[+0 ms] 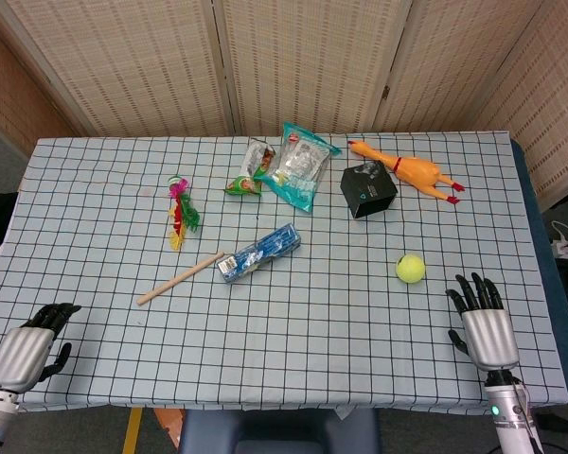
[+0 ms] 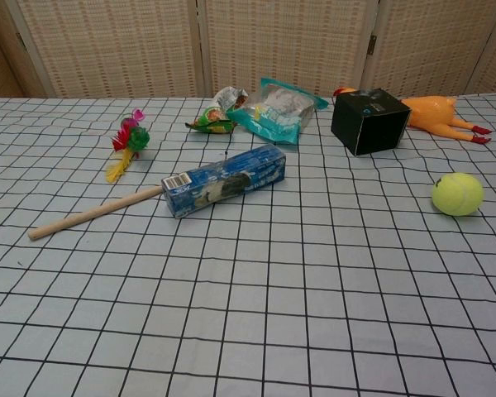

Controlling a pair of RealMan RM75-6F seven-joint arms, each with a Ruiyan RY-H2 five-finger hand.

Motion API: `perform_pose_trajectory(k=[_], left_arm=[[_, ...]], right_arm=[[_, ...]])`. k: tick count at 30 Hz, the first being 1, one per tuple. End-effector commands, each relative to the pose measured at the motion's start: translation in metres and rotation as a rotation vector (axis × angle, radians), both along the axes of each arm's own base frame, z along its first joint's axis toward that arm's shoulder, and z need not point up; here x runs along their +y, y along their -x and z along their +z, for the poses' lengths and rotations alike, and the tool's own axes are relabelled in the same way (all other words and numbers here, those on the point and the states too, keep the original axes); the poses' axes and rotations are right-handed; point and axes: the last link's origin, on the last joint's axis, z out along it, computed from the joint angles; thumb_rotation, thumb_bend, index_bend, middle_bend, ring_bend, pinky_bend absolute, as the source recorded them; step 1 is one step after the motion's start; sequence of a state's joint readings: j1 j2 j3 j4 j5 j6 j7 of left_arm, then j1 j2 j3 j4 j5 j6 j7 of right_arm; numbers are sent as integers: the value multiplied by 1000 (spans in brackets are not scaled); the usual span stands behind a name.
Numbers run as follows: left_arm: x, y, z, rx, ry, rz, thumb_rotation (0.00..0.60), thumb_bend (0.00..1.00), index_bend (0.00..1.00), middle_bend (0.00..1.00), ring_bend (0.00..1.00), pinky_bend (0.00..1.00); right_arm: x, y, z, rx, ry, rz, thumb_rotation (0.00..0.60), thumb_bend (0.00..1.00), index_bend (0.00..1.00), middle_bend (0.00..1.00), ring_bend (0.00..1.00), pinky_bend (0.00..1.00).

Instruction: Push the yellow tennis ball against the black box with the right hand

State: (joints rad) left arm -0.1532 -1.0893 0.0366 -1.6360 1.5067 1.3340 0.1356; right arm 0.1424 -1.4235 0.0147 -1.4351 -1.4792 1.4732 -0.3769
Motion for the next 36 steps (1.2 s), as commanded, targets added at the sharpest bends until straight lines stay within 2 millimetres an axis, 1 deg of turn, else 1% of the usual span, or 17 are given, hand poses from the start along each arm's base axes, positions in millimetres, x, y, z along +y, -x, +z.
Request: perform_pose_trajectory(k=[1, 5, 9, 10, 14, 17, 21, 23, 25, 27, 28, 29, 30, 31, 32, 33, 36], left_arm=[[-1, 0, 0, 3, 0, -1, 600, 510, 180, 158, 131, 456], [-1, 0, 0, 5, -1, -1, 600, 510, 180, 158, 131, 456], [-2, -1, 2, -1, -10, -3, 600, 510, 180, 157, 131, 456], [-1, 0, 2, -1, -8, -1, 600, 510, 180, 158, 131, 456], [-2, 2, 2, 4, 5, 13, 600, 513, 180, 159, 132, 457], [-3, -1, 3, -1, -5, 3, 600, 519, 180, 159, 134, 458], [-4, -1, 3, 1, -4, 1, 600, 519, 180, 159, 133, 458], [-4, 0, 2, 5, 1, 9, 600, 519, 180, 159, 134, 458], [-4, -1, 2, 4, 5, 10, 600, 519, 180, 160, 133, 458], [-4, -1, 2, 7, 3, 8, 600, 519, 180, 160, 133, 458], [-4, -1, 2, 7, 3, 8, 600, 519, 180, 160, 133, 458], [-4, -1, 2, 6, 4, 8, 600, 518, 180, 160, 133, 458], [-4, -1, 2, 6, 4, 9, 600, 519, 179, 160, 133, 458], [-4, -1, 2, 6, 5, 9, 600, 519, 179, 160, 134, 458], [-4, -1, 2, 7, 5, 8, 600, 519, 179, 160, 134, 458], [-4, -1, 2, 7, 6, 8, 600, 519, 180, 160, 134, 458], [-5, -2, 1, 6, 9, 5, 600, 518, 180, 160, 133, 458]], right_arm=[[1, 0, -1, 0, -7, 2, 600, 87, 281, 125, 0, 110], [1, 0, -1, -2, -10, 3, 600, 92, 283, 130, 0, 110], [1, -2, 0, -4, -13, 12, 600, 137, 285, 133, 0, 110], [0, -3, 1, -6, -11, 14, 600, 166, 285, 133, 0, 110], [0, -4, -1, -5, -8, 31, 600, 336, 289, 153, 15, 132], [2, -5, -3, -1, -15, 46, 600, 447, 298, 163, 28, 145], [1, -4, -5, 22, -20, 60, 600, 629, 333, 185, 52, 177], [1, -4, -6, 30, -15, 65, 600, 694, 349, 193, 63, 195], [0, -4, -6, 35, -4, 73, 600, 766, 376, 210, 85, 250], [-1, -3, -8, 35, 8, 78, 600, 849, 434, 258, 138, 366], [-2, -3, -9, 31, 14, 81, 600, 869, 459, 278, 159, 400], [-3, -3, -10, 28, 20, 87, 600, 895, 506, 315, 199, 448], [-5, -3, -11, 25, 29, 96, 600, 918, 577, 376, 261, 506], [-6, -2, -13, 22, 30, 99, 600, 928, 623, 416, 302, 548], [-7, -2, -15, 20, 30, 105, 600, 941, 701, 492, 375, 628], [-8, -1, -17, 21, 30, 107, 600, 949, 755, 543, 425, 682], [-13, 3, -26, 22, 22, 107, 600, 972, 914, 684, 554, 828]])
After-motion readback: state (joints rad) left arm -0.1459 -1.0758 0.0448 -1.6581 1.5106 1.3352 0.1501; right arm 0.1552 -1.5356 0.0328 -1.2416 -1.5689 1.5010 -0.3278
